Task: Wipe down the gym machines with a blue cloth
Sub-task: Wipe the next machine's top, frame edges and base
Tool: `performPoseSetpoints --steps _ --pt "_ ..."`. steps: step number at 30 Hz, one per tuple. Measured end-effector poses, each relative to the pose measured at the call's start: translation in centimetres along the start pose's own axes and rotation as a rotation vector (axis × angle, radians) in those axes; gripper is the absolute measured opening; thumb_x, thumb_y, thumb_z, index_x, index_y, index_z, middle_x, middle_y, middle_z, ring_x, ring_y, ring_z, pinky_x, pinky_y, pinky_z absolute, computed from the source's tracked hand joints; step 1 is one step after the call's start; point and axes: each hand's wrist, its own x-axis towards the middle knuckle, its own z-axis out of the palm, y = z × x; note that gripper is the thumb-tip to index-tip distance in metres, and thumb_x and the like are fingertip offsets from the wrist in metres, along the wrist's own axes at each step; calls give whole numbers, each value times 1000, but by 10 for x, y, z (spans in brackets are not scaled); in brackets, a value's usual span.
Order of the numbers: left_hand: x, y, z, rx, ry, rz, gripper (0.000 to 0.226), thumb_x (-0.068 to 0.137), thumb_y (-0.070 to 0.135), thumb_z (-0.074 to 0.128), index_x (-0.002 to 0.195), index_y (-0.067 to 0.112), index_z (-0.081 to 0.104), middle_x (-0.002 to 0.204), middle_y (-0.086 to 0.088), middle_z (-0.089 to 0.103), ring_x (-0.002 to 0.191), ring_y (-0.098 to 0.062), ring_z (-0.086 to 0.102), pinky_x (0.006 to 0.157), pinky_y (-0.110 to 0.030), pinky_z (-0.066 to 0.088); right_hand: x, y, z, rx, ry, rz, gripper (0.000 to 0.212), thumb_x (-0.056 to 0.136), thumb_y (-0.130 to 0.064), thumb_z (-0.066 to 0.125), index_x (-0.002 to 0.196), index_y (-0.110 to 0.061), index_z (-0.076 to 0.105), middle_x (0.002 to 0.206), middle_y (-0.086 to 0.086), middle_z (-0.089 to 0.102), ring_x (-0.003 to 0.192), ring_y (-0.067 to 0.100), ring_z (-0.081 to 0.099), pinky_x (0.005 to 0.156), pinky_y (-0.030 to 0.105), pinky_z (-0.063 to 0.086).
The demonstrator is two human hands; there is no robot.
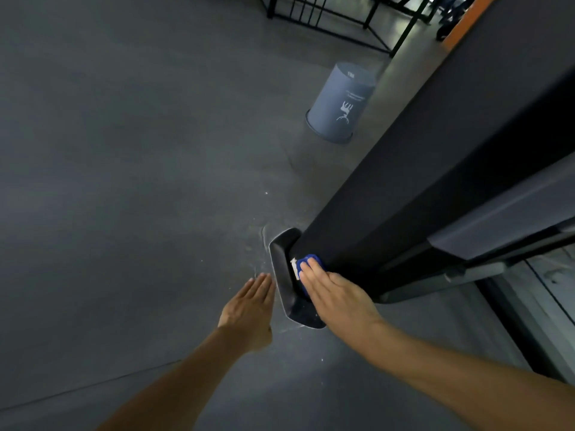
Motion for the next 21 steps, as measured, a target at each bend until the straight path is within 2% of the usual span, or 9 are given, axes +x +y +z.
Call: performPoseSetpoints --steps 3,8,10,13,15,17,19,21 --pt "0 -6 2 -6 19 -10 90 101 31 44 161 8 -19 170 -10 -25 157 -21 -23 122 -34 -19 42 -25 10 58 -63 33 60 108 -18 17 155 11 -6 168 23 8 156 36 12 116 33 30" --pt "-1 -11 6 1 52 -8 89 101 27 44 161 9 -19 169 -8 -26 157 -19 -24 126 -34 -17 96 -57 22 193 -140 255 59 111 -19 23 156 11 0 167 26 8 157 36 8 120 36 27" --pt "-3 -14 9 13 38 -3 88 101 24 43 161 9 -19 169 -7 -27 156 -19 -25 125 -34 -18 93 -67 29 237 -119 303 61 111 -19 28 156 10 -1 168 27 7 157 36 7 120 36 28" --pt "-4 -17 8 28 15 1 87 100 21 42 162 8 -19 169 -9 -26 156 -20 -25 125 -34 -17 58 -82 36 287 -119 262 71 106 -15 40 157 12 -2 167 28 5 157 37 6 119 37 30" --pt "-5 -14 5 10 26 9 89 100 20 44 162 8 -19 170 -10 -26 156 -20 -25 126 -35 -15 27 -90 37 382 -137 274 80 97 -12 57 157 10 9 166 27 12 156 34 15 113 35 39" --pt "-6 -9 3 0 24 32 91 100 20 47 162 9 -19 169 -10 -27 156 -20 -25 125 -35 -16 12 -93 40 511 -141 317 84 82 -8 72 154 3 31 163 20 31 152 28 30 101 33 49" --pt "-8 -7 4 3 37 38 91 100 18 47 161 9 -20 168 -9 -28 155 -19 -26 124 -34 -18 24 -92 46 531 -73 340 78 77 -8 71 150 -3 45 159 14 42 149 24 39 92 31 53" --pt "-10 -9 3 9 30 40 91 98 15 46 161 9 -20 169 -8 -27 156 -18 -25 126 -34 -16 50 -91 41 541 -64 325 66 87 -18 57 152 -9 46 159 8 43 149 21 39 89 25 50"
